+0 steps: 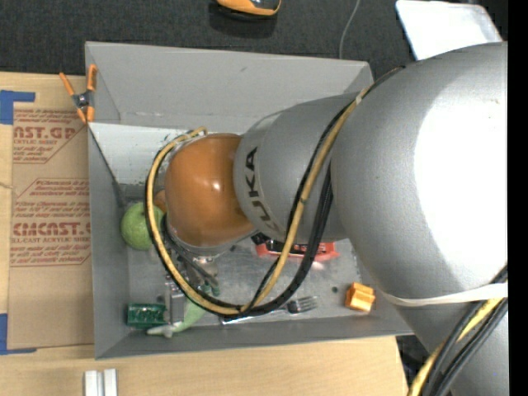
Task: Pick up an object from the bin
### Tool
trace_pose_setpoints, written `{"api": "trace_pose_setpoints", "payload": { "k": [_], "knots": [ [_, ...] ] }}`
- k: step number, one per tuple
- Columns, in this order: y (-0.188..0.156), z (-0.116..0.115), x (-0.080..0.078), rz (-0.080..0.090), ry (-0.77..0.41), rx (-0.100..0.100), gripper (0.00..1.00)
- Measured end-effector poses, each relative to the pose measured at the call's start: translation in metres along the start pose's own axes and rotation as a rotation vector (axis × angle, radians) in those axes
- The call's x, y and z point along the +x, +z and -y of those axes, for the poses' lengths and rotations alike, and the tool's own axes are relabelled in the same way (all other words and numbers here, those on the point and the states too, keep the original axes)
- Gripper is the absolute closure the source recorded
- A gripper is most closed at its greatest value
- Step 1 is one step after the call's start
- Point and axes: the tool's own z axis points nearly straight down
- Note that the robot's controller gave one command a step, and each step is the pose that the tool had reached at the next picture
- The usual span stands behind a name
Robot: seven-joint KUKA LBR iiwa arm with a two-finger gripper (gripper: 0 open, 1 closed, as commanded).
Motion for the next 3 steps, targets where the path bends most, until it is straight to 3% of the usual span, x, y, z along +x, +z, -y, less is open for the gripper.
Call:
{"api": "trace_pose_setpoints", "payload": {
  "k": [1,2,3],
  "knots": [
    [-0.06,0.027,-0.012,0.001,-0.251,0.0,0.0],
    [-0.017,0.008,-0.002,0.01,-0.211,-0.005,0.0],
    [-0.005,0.013,0.002,0.003,-0.43,-0.001,0.0]
  ]
}}
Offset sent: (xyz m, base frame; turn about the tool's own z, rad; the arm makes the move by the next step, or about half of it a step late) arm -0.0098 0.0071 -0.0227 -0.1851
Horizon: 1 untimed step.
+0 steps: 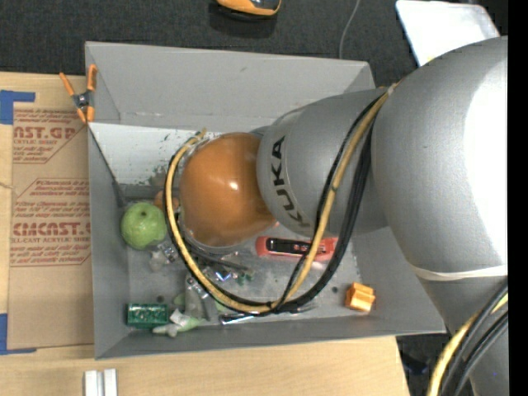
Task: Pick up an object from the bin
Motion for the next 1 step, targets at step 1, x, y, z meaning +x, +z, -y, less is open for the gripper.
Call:
{"api": "trace_pose_setpoints", "payload": {
  "k": [1],
  "knots": [
    [-0.0122,0.0247,0.013,0.003,-0.071,-0.003,0.0]
  ]
}}
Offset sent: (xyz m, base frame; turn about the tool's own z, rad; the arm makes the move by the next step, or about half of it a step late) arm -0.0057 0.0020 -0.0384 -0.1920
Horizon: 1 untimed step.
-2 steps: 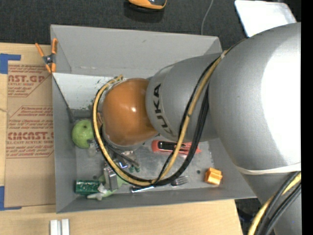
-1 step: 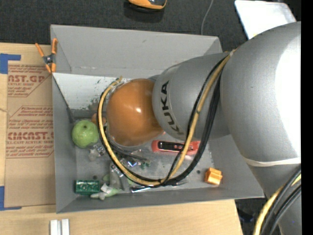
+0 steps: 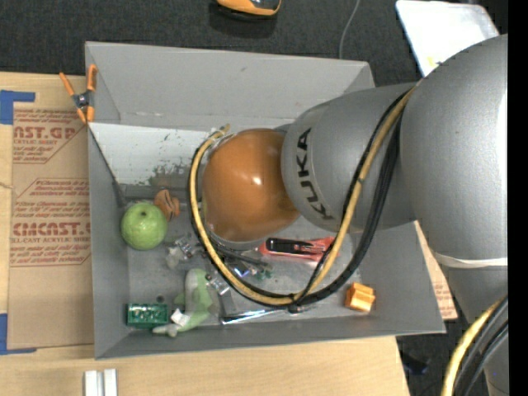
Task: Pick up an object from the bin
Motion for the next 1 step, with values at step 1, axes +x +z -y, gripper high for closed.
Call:
{"api": "trace_pose_setpoints", "payload": {
  "k": [1],
  "knots": [
    [0.0196,-0.0114,-0.0043,0.001,0.282,0.0,0.0]
  ]
}}
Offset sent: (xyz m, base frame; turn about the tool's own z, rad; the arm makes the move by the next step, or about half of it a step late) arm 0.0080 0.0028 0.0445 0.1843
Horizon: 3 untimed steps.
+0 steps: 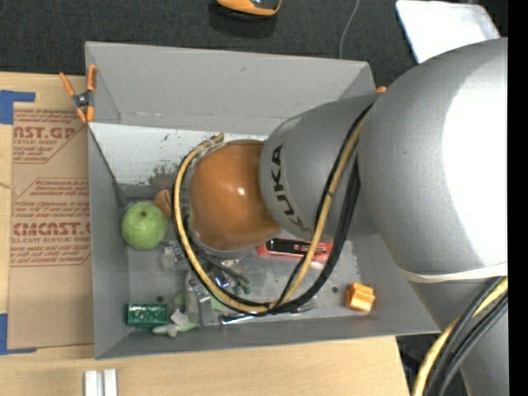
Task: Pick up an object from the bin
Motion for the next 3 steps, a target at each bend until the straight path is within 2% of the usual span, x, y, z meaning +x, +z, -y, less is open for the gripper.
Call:
{"api": "trace_pose_setpoints", "payload": {
  "k": [1,2,3],
  "knots": [
    [-0.053,0.009,-0.006,-0.001,-0.094,0.001,0.0],
    [-0.007,-0.004,0.003,0.001,-0.157,-0.001,0.0],
    [0.007,-0.029,-0.001,-0.003,-0.22,0.001,0.0]
  ]
}}
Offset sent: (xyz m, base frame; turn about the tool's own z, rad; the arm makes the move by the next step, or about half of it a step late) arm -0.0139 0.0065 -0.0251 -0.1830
